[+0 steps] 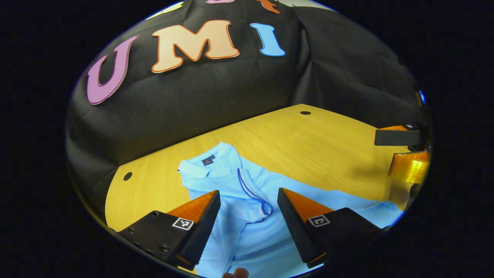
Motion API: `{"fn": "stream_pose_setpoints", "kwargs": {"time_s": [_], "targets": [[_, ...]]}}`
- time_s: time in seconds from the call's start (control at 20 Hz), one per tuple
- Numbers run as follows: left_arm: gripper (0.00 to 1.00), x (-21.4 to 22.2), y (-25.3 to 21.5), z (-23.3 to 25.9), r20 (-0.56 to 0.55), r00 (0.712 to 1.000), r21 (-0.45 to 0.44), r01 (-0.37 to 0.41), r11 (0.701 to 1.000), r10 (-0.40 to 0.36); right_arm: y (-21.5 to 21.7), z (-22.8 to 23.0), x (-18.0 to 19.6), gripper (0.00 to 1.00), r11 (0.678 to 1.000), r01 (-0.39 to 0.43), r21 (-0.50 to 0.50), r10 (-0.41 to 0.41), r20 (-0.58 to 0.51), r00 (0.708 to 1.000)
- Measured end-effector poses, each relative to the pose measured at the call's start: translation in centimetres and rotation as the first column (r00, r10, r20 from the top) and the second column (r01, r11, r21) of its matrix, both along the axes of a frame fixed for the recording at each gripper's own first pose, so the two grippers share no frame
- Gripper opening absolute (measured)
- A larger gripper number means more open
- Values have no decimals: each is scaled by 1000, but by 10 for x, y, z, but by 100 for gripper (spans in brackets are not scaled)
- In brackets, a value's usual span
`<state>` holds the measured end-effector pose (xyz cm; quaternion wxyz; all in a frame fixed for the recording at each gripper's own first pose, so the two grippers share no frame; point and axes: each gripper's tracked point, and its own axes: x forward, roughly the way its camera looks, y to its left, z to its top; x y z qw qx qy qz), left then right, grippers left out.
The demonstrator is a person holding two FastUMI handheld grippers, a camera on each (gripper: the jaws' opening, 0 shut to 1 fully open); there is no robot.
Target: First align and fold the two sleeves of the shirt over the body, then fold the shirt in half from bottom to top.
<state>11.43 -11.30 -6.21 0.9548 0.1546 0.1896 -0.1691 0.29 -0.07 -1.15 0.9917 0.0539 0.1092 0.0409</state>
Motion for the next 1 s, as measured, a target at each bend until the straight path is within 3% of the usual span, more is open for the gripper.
{"fn": "stream_pose_setpoints", "kwargs": {"time_s": [0.2, 0.45, 0.7, 1.0], "targets": [[90, -45, 36, 0, -19, 999, -85, -52, 995, 50, 11, -11, 2, 98, 1000, -20, -15, 20, -27, 999], [89, -102, 96, -4, -3, 988, -117, -152, 981, 153, 35, -22, -14, 98, 996, -55, -76, 51, -50, 997], [89, -160, 130, -28, -75, 975, -171, -219, 961, 208, 51, -59, -64, 95, 985, -118, -130, 102, -119, 988], [88, -214, 132, -54, -121, 972, -195, -222, 955, 201, 34, -97, -118, 98, 986, -67, -151, 38, -190, 981]]}}
